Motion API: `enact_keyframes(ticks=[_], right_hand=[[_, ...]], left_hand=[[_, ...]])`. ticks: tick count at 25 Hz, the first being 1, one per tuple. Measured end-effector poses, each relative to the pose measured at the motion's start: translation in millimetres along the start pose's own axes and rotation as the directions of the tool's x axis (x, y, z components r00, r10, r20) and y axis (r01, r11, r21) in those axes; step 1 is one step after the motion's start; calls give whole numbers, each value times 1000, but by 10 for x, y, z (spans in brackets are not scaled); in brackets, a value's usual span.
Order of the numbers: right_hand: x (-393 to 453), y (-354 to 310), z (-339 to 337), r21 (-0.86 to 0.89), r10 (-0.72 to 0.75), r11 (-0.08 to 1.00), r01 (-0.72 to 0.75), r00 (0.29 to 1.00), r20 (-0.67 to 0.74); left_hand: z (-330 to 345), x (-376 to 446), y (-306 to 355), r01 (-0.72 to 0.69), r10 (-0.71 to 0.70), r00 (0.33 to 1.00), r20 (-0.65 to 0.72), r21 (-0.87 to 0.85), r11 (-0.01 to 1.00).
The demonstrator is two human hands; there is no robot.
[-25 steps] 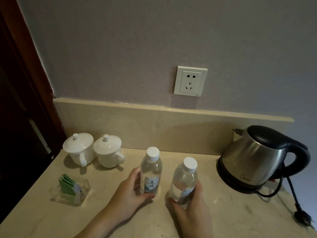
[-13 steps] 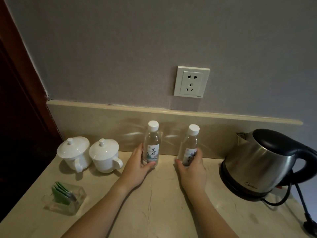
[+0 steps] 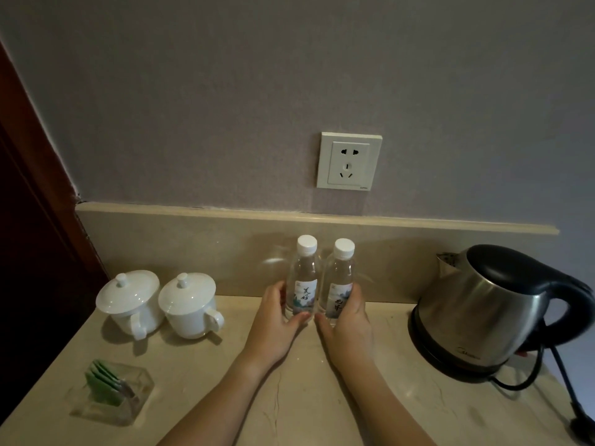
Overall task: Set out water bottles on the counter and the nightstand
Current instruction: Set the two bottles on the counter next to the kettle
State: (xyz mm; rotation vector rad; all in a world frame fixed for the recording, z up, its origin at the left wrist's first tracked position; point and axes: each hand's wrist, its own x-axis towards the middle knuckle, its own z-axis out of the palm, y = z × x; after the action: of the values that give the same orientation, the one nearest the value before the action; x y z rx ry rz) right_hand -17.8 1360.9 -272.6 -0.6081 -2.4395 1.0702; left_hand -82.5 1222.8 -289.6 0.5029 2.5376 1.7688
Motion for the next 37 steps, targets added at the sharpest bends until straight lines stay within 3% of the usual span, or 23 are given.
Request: enact_keyframes(ticks=[10,15,19,22,24,27,30,34,37], right_hand=[[80,56,12,36,-31,999,30,999,39],[93,95,6,91,26,995,-35,994,106],[-155,1,-175,201,63,977,-65,998,16],[-181,-371,-367,231,-164,954,193,977,-139],[-156,-814,-353,296,-330,891,343,939,-96],[-323,-1657,-52,418,-522,776,473,853,4],[-903,-2408,486,507,-719,637,580,684,121],[-2112,-3330,1051,620,-883,463,633,387,264],[-3054,-3892,1275,713,-931,365,599,223,289]], left_hand=[[10,28,15,-57,57,998,7,57,997],[-9,10,39,-57,57,998,1,100,993],[-55,-144,144,-40,37,988,-152,-17,999],[-315,-224,520,-144,151,942,-301,44,989],[-652,-333,798,-174,215,888,-407,137,975],[-1454,-673,1034,-157,340,745,-575,344,926],[-2439,-1404,980,91,386,639,-665,565,820],[-3597,-2676,943,419,263,466,-845,472,776],[-4231,-3538,977,509,261,309,-915,391,767]])
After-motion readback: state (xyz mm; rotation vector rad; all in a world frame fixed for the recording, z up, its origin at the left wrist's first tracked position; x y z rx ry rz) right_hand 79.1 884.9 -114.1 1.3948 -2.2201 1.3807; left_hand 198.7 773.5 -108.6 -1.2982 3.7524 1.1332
